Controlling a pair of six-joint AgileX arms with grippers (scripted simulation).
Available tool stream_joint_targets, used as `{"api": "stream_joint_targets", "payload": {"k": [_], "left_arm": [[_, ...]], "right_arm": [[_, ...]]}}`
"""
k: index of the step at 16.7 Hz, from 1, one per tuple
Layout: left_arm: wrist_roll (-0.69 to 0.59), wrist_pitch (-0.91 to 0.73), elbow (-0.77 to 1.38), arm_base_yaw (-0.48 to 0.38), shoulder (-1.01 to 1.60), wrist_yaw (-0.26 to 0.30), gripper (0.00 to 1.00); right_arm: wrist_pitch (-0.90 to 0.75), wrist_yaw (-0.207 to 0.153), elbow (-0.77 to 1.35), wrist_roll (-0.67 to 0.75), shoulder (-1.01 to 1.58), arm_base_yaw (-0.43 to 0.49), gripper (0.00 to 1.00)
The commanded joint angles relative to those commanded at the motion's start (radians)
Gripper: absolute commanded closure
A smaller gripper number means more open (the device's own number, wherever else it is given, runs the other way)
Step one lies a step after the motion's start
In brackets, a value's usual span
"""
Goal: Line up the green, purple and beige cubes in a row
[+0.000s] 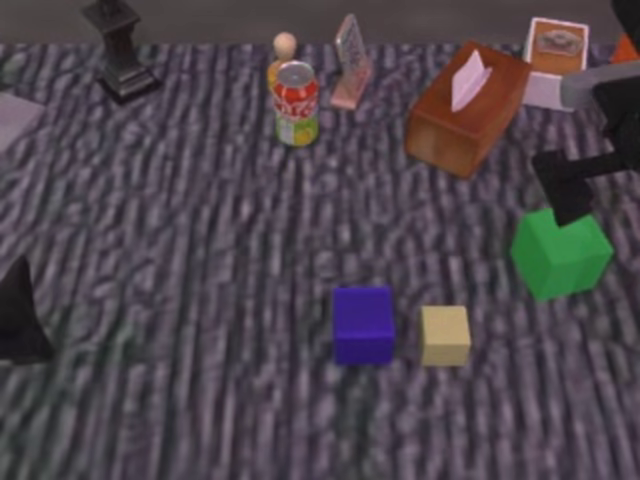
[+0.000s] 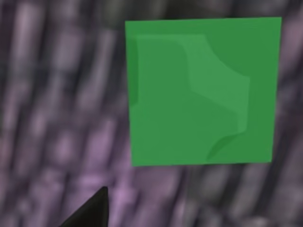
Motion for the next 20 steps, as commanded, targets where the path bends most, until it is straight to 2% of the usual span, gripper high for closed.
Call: {"api": "stream_joint_targets", "payload": {"k": [6, 13, 16, 20], "left_arm": [[0.167, 0.185, -0.187, 0.075, -0.263, 0.012, 0.00], [0.174, 0.193, -0.194, 0.077, -0.275, 0.013, 0.00], [0.174, 0.193, -0.194, 0.077, -0.275, 0.013, 0.00], [0.174, 0.193, -0.194, 0.077, -0.275, 0.013, 0.00]], "right_arm": [[-0.126, -0.004, 0.222, -0.004, 0.238, 0.025, 0.00], [-0.127, -0.004, 0.229, -0.004, 0.249, 0.021, 0.00], [-0.057, -0.004, 0.180, -0.005, 0.272, 0.025, 0.00], [0.114, -0.003, 0.076, -0.002, 0.329, 0.026, 0.00]]}}
